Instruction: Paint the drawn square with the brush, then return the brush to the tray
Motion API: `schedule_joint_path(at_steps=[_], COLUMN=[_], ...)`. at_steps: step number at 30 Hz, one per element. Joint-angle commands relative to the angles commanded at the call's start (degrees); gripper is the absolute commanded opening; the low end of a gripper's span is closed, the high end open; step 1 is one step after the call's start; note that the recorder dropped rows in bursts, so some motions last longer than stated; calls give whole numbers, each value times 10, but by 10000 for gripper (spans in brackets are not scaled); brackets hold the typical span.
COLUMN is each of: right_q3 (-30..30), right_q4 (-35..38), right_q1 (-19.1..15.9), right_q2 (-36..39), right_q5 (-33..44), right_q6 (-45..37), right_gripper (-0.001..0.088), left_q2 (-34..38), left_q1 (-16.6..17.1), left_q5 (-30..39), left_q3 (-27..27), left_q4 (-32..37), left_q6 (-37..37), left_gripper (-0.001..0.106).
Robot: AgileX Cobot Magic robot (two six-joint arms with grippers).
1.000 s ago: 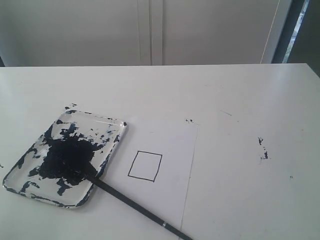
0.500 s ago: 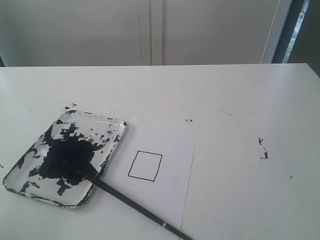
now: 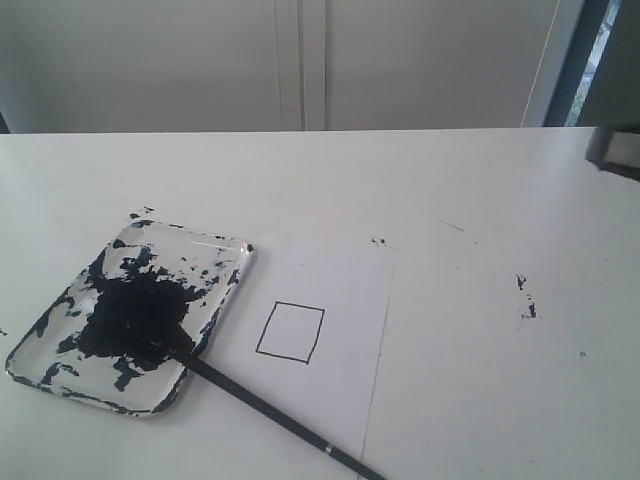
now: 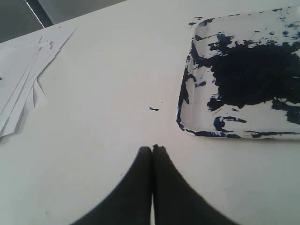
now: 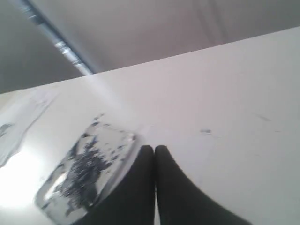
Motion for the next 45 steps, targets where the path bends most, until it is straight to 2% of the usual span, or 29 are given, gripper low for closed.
schedule_joint_path(at_steps=[6, 11, 13, 19, 26, 31, 35, 45], right_q3=[-36, -92, -119, -195, -233, -240, -240, -272], right_q4=[-9, -18, -47, -218, -403, -566, -676, -706], right_q1=[9, 31, 40, 75, 131, 206, 281, 504], right_q2=[27, 52, 62, 102, 167, 223, 269, 384], right_q5=[0, -66, -86, -133, -139, -139, -139, -114], right_q6=[0, 1, 24, 163, 293, 411, 497, 509], right_gripper=[0, 0, 0, 0, 0, 0, 0, 0], left_q2=[0, 0, 0, 0, 0, 0, 0, 0], left_q1=[0, 0, 0, 0, 0, 0, 0, 0], left_q5=[0, 0, 0, 0, 0, 0, 0, 0], left_q3=[0, 0, 0, 0, 0, 0, 0, 0], left_q4=[0, 0, 0, 0, 0, 0, 0, 0], left_q6=[0, 0, 0, 0, 0, 0, 0, 0], left_gripper=[0, 0, 0, 0, 0, 0, 0, 0])
